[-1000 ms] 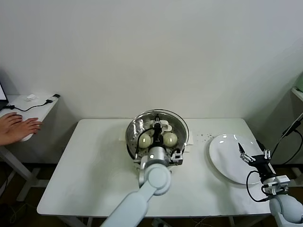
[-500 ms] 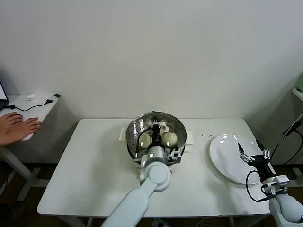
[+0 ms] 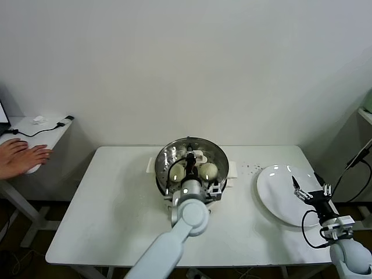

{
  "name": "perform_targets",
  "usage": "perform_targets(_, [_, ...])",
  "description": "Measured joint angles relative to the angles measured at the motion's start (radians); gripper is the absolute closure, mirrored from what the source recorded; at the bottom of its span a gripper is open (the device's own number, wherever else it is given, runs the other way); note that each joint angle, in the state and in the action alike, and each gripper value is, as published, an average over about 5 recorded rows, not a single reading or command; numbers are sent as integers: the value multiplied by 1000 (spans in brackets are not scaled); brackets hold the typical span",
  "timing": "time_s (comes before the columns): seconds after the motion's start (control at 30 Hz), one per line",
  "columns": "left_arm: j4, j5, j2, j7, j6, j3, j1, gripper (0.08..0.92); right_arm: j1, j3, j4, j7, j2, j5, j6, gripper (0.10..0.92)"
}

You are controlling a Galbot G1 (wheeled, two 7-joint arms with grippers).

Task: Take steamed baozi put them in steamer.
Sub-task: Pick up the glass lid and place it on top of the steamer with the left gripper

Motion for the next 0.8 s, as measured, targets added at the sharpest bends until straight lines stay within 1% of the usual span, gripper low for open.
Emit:
perform_targets(0.07, [-3,1,3,6,0,2,1,812,1,1,-2,-1,0,-1,0,203])
perform_targets(0.13, [-8,1,7,12,0,5,2,762,2,3,-4,-2,-1,-2,0,203])
perform_targets(0.4, [-58,1,33,31,-1,14,18,529,9,3,-9,-5,-2,-6,-1,203])
perform_targets(0.7, [-168,-31,79,75,-1,13,51,269,16,3,-14,4,-2,-17,-18,203])
perform_targets(0.8, [-219,-48,100,80,0,16,71,203,18,3,-13,8,-1,-20,-24,203])
